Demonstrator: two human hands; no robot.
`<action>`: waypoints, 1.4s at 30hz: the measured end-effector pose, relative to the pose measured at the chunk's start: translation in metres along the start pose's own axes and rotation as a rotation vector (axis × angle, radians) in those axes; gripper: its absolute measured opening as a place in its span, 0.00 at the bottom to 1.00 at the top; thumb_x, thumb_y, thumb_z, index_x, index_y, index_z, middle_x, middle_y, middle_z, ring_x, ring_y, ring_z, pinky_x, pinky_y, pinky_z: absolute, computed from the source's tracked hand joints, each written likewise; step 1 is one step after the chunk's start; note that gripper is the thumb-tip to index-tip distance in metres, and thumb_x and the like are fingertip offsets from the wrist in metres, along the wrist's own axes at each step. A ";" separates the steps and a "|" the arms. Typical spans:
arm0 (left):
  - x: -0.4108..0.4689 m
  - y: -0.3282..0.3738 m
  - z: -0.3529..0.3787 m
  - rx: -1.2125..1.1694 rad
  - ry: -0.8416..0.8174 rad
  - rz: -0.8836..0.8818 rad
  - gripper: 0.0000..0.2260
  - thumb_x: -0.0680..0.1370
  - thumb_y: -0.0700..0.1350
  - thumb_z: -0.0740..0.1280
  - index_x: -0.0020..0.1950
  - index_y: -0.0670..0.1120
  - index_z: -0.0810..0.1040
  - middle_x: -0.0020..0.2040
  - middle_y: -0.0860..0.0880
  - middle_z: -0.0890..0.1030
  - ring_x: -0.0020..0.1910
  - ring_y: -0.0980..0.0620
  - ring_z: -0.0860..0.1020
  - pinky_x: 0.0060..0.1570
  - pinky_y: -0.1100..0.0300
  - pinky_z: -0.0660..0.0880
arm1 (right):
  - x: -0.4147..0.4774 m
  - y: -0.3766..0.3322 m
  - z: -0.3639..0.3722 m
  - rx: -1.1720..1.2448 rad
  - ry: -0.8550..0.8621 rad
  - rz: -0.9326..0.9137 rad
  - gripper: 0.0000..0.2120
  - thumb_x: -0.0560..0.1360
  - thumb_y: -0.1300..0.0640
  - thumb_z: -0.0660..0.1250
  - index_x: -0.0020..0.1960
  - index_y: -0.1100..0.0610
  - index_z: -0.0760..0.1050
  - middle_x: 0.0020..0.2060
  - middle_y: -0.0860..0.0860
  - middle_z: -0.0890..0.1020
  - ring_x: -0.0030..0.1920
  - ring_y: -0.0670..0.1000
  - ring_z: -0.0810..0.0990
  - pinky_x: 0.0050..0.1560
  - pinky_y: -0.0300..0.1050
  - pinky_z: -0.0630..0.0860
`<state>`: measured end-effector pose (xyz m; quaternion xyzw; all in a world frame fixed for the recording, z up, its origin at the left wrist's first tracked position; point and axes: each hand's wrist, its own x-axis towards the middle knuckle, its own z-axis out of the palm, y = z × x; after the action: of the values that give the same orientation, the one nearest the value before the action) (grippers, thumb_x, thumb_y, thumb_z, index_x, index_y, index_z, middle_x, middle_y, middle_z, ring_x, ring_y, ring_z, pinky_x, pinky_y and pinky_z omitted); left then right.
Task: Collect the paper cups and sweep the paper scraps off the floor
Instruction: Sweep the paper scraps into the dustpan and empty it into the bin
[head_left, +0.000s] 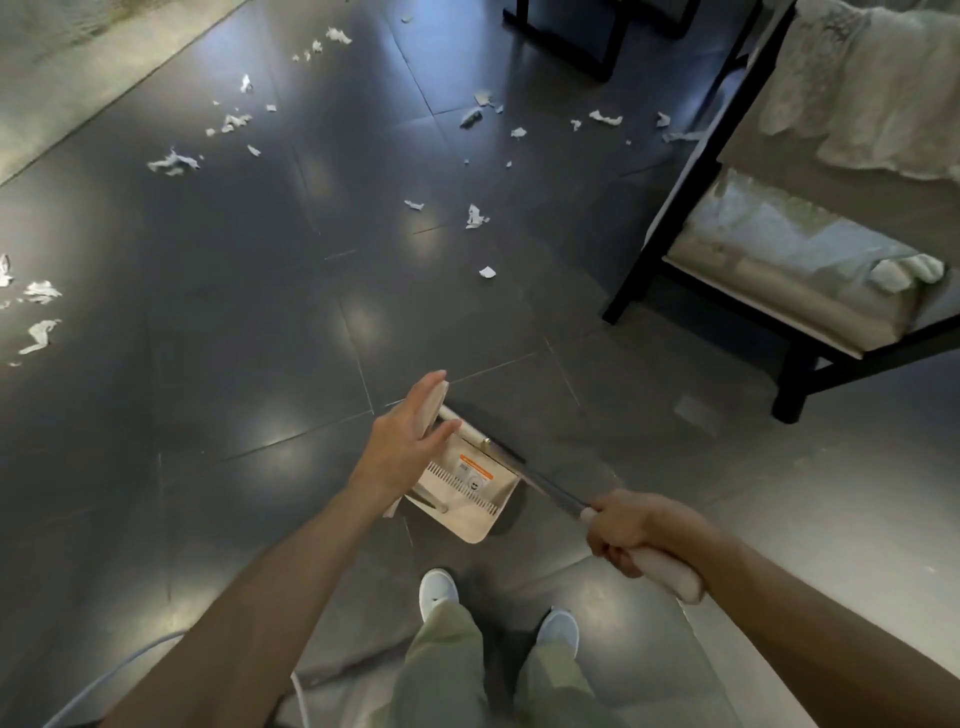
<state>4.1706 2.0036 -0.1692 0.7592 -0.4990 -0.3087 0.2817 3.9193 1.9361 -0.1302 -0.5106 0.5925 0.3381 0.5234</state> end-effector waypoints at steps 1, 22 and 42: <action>-0.001 0.000 -0.001 0.000 -0.009 -0.005 0.24 0.77 0.55 0.65 0.71 0.62 0.61 0.56 0.52 0.74 0.47 0.54 0.72 0.43 0.63 0.69 | -0.007 -0.002 -0.004 0.044 -0.054 0.023 0.10 0.73 0.66 0.61 0.54 0.64 0.74 0.26 0.54 0.73 0.24 0.48 0.71 0.29 0.39 0.71; -0.255 -0.026 0.012 -0.322 0.621 -0.456 0.25 0.73 0.46 0.73 0.63 0.66 0.68 0.57 0.65 0.75 0.52 0.69 0.75 0.43 0.82 0.66 | -0.042 -0.068 0.074 -0.482 -0.076 -0.350 0.04 0.72 0.68 0.61 0.41 0.62 0.73 0.22 0.53 0.73 0.24 0.49 0.70 0.29 0.42 0.70; -0.382 -0.133 -0.057 -0.281 0.743 -0.655 0.28 0.75 0.48 0.69 0.74 0.52 0.62 0.67 0.50 0.74 0.60 0.57 0.71 0.58 0.62 0.66 | -0.042 -0.137 0.273 -1.001 -0.198 -0.420 0.08 0.72 0.62 0.64 0.35 0.55 0.71 0.24 0.47 0.76 0.20 0.42 0.73 0.24 0.30 0.69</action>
<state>4.1722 2.4124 -0.1578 0.8888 -0.0550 -0.1542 0.4280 4.1229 2.1681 -0.1321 -0.7701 0.1927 0.5132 0.3262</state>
